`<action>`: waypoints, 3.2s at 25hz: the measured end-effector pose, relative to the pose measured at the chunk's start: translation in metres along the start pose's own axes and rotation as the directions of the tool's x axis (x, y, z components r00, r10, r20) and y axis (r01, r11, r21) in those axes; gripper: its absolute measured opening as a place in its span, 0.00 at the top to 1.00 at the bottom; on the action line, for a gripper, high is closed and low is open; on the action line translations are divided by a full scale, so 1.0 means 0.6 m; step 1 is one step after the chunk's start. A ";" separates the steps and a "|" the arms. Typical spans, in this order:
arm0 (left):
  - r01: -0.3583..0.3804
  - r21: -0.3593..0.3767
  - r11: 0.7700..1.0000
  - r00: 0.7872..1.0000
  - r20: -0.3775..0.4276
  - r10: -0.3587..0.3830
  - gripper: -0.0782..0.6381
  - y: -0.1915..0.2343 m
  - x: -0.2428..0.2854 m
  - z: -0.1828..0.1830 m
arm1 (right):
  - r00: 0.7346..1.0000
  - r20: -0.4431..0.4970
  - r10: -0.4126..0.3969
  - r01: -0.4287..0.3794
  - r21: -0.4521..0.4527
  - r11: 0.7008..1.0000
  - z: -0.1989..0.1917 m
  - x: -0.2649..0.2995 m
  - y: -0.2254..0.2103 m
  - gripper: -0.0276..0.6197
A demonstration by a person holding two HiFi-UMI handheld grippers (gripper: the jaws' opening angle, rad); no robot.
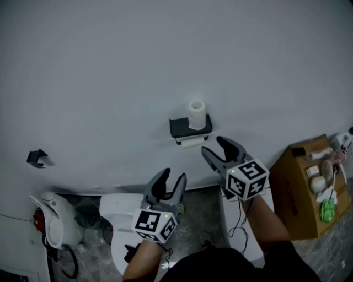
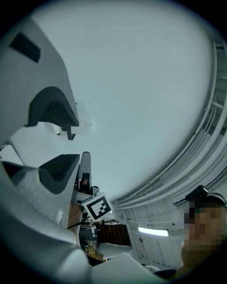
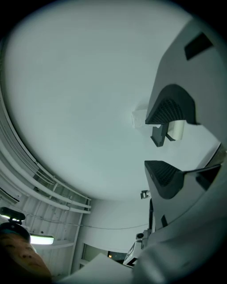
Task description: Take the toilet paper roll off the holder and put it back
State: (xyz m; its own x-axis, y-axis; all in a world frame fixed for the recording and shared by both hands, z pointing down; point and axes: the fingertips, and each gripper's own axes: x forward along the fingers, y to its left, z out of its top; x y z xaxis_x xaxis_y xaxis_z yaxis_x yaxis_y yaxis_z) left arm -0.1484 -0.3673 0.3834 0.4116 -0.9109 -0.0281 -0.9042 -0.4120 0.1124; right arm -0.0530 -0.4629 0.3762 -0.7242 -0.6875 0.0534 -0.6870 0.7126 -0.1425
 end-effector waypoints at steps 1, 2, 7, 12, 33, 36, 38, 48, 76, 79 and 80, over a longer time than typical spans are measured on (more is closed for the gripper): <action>-0.001 -0.001 1.000 1.000 0.001 0.001 0.63 0.002 0.012 -0.001 | 1.000 -0.004 0.001 -0.001 -0.002 1.000 0.000 0.010 -0.012 0.58; -0.001 0.000 1.000 1.000 0.002 0.001 0.63 0.003 0.023 -0.003 | 1.000 -0.008 0.001 -0.001 -0.005 1.000 0.000 0.021 -0.023 0.58; -0.003 0.001 1.000 1.000 -0.012 0.003 0.63 0.010 0.068 -0.010 | 1.000 -0.030 -0.005 0.005 -0.009 1.000 0.001 0.072 -0.075 0.57; -0.016 0.005 1.000 1.000 -0.023 0.016 0.63 0.015 0.099 -0.012 | 0.998 -0.061 -0.014 0.012 -0.026 1.000 0.000 0.124 -0.114 0.52; -0.068 -0.021 0.997 0.997 -0.028 0.067 0.63 0.058 0.151 -0.029 | 0.981 -0.189 -0.051 0.025 -0.136 0.990 -0.037 0.251 -0.161 0.44; -0.070 -0.025 0.997 0.997 -0.020 0.069 0.63 0.064 0.150 -0.027 | 0.978 -0.199 -0.062 0.031 -0.158 0.987 -0.039 0.259 -0.157 0.44; -0.070 -0.026 0.997 0.997 -0.016 0.069 0.63 0.070 0.148 -0.025 | 0.976 -0.206 -0.069 0.034 -0.169 0.985 -0.042 0.264 -0.155 0.45; -0.085 -0.018 0.996 0.996 -0.015 0.085 0.63 0.079 0.126 -0.024 | 0.972 -0.208 -0.110 0.065 -0.210 0.975 -0.049 0.265 -0.158 0.51; -0.109 -0.016 0.994 0.994 0.002 0.109 0.63 0.009 -0.185 0.014 | 0.996 -0.085 0.005 -0.021 -0.192 0.981 -0.016 0.020 0.163 0.52; -0.107 -0.017 0.994 0.994 0.007 0.107 0.63 -0.011 -0.239 0.012 | 0.996 -0.084 0.009 -0.025 -0.191 0.981 -0.027 -0.024 0.209 0.52; -0.107 -0.020 0.994 0.994 0.008 0.107 0.63 -0.016 -0.257 0.012 | 0.996 -0.086 0.010 -0.026 -0.189 0.982 -0.032 -0.037 0.225 0.52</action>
State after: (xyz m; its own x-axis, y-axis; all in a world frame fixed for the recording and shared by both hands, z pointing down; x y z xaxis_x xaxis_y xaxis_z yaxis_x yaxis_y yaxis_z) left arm -0.2042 -0.2228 0.3797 0.3112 -0.9501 -0.0239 -0.9407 -0.3115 0.1346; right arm -0.1309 -0.3486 0.3746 -0.7334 -0.6660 0.1365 -0.6668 0.7438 0.0459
